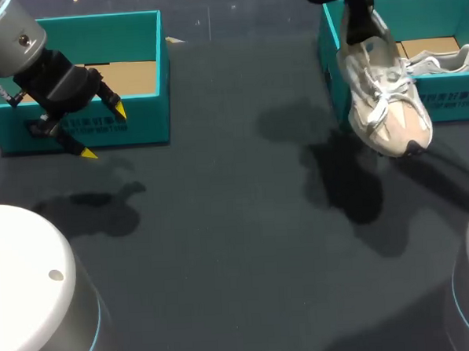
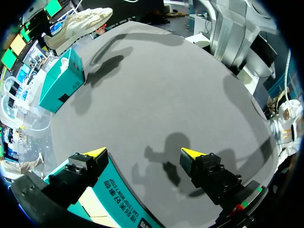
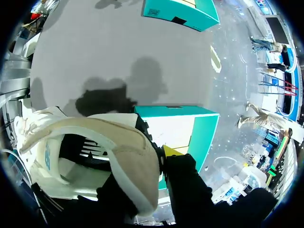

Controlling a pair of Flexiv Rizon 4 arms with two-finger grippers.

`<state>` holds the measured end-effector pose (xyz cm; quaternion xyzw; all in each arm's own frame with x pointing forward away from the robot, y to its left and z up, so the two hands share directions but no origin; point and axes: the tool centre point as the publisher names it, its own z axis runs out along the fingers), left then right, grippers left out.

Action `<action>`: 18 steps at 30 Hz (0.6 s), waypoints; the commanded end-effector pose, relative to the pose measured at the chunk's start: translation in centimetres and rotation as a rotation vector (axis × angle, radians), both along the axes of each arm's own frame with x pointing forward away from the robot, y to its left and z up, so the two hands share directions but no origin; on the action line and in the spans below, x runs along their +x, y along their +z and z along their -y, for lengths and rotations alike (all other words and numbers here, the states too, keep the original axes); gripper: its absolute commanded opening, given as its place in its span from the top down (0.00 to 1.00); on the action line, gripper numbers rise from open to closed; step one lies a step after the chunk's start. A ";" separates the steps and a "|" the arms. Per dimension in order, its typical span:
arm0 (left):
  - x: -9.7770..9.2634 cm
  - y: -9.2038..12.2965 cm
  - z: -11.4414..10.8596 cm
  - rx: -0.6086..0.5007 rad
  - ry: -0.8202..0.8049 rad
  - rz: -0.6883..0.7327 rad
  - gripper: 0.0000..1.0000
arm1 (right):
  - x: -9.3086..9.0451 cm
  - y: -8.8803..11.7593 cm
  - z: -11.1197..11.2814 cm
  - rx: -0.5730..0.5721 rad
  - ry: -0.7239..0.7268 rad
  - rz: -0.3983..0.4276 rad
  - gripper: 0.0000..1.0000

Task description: Take the shoe out of the shoebox, open the shoe tongue, remove and reinsert the insole, then place the shoe into the shoebox

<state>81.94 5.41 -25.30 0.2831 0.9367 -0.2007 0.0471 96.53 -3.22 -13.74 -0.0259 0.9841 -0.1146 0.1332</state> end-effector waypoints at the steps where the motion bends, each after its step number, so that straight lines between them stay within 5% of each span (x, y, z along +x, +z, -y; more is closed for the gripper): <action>1: -0.1 0.0 -0.1 0.002 -0.001 0.001 0.00 | 3.7 1.8 1.3 0.027 0.010 -0.035 1.00; 4: -0.1 0.0 -0.1 0.002 -0.001 0.001 0.00 | 5.5 1.8 2.8 0.092 -0.049 -0.060 1.00; 18: -0.1 0.0 -0.1 0.002 -0.001 0.001 0.00 | 5.5 1.8 2.8 0.092 -0.049 -0.060 1.00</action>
